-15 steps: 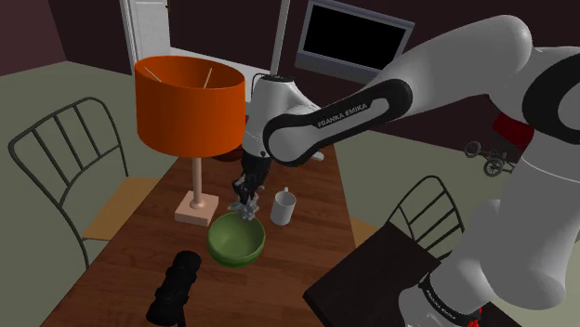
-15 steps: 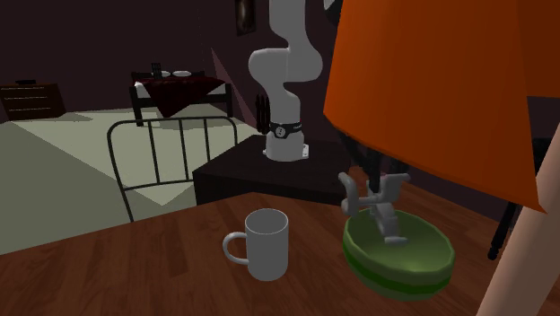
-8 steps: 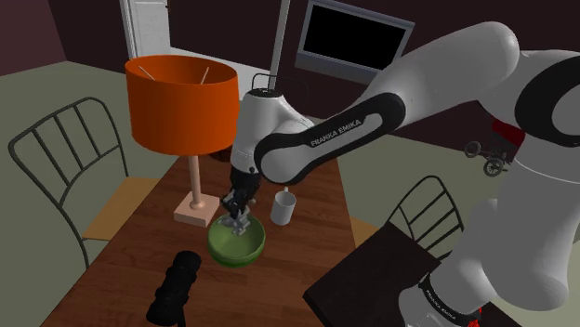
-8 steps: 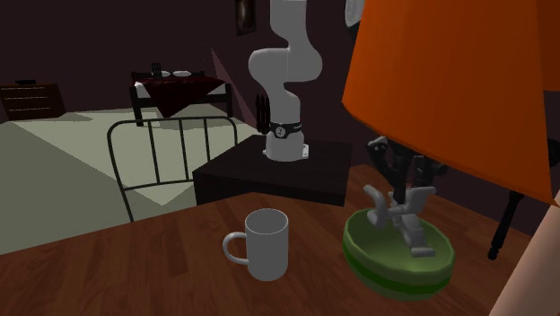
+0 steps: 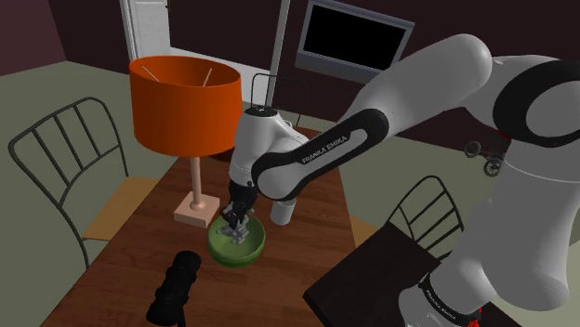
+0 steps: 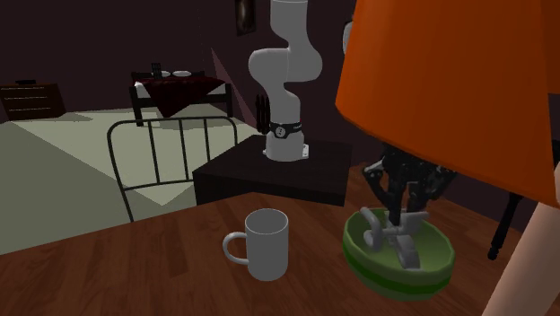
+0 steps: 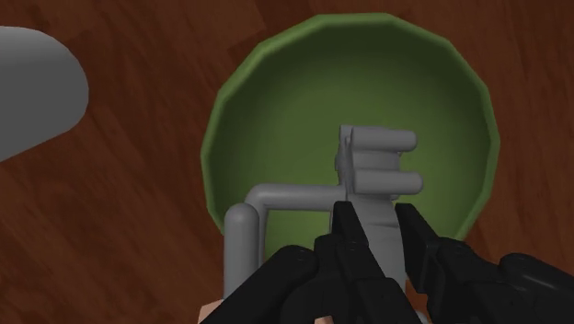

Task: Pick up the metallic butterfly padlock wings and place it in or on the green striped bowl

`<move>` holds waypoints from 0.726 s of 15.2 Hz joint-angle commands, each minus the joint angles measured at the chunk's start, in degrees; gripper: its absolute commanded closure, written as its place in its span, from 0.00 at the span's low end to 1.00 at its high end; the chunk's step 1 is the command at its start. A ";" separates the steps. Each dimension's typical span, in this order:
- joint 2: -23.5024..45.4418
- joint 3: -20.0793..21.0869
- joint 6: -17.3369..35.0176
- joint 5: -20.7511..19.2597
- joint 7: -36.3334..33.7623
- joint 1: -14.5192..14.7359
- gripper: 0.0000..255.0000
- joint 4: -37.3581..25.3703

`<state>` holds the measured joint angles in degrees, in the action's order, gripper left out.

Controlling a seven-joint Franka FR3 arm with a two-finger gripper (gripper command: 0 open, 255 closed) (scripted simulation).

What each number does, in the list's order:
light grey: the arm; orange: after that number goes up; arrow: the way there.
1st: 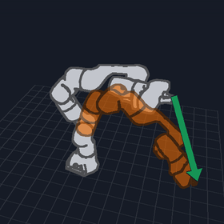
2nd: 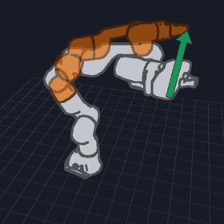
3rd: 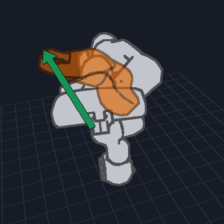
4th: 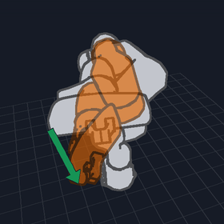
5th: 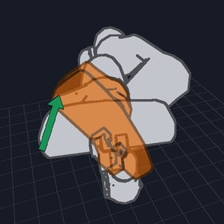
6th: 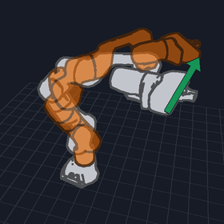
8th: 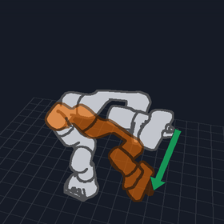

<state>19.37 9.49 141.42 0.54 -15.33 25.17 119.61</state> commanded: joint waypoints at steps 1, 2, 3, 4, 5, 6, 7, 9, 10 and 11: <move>0.44 -0.03 0.51 -0.10 -0.06 0.07 1.00 0.06; 0.44 -0.03 0.51 -0.10 -0.06 0.07 1.00 0.06; 0.44 -0.03 0.51 -0.10 -0.06 0.07 1.00 0.06; 0.44 -0.03 0.51 -0.10 -0.06 0.07 1.00 0.06; 0.44 -0.03 0.51 -0.10 -0.06 0.07 1.00 0.06; 0.44 -0.03 0.51 -0.10 -0.06 0.07 1.00 0.06; 0.43 -0.03 0.52 -0.09 -0.05 0.06 0.00 0.08; 0.38 -0.02 0.55 -0.08 -0.05 0.06 0.00 0.17; 0.39 -0.02 0.56 -0.09 -0.06 0.07 0.00 0.17; 0.40 -0.03 0.55 -0.08 -0.03 0.05 0.00 0.15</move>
<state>19.80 9.48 141.93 0.47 -15.38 25.23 119.91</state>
